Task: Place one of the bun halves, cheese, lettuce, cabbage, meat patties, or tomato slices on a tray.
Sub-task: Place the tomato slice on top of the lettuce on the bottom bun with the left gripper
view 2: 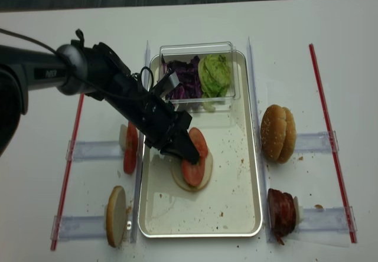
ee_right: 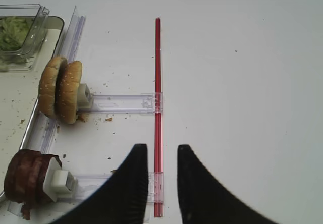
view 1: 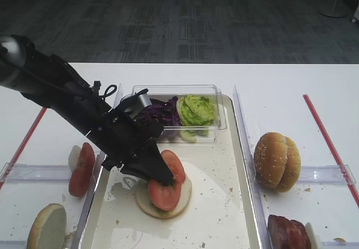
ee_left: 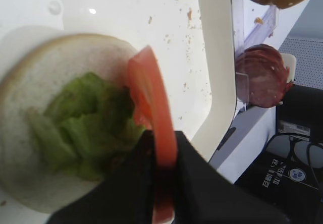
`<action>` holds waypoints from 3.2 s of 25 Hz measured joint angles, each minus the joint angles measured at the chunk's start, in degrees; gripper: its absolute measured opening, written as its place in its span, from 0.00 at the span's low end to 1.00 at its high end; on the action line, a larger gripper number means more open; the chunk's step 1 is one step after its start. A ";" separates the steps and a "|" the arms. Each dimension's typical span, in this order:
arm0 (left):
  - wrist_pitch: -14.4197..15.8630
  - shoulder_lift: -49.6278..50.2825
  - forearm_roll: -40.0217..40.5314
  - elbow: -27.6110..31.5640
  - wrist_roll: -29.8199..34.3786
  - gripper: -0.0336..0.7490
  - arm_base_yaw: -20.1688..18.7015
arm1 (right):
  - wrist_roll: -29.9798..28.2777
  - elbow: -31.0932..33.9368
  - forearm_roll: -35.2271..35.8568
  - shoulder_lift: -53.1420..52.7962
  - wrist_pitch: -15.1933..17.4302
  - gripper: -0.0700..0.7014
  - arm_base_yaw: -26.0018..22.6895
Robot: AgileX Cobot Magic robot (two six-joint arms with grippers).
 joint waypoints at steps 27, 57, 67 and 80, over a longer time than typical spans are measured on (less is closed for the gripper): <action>0.00 0.00 1.62 0.00 -2.70 0.40 0.00 | 0.30 0.00 0.00 0.00 0.00 0.34 0.00; 0.40 0.00 10.56 -6.64 -9.20 0.77 0.00 | 0.00 0.00 0.00 0.00 0.00 0.34 0.00; 0.61 -2.63 17.06 -9.35 -14.69 0.77 0.00 | 0.00 0.00 0.00 0.00 0.00 0.34 0.00; 1.83 -9.25 37.91 -16.87 -29.65 0.77 -2.66 | 0.00 0.00 0.00 0.00 0.00 0.34 0.00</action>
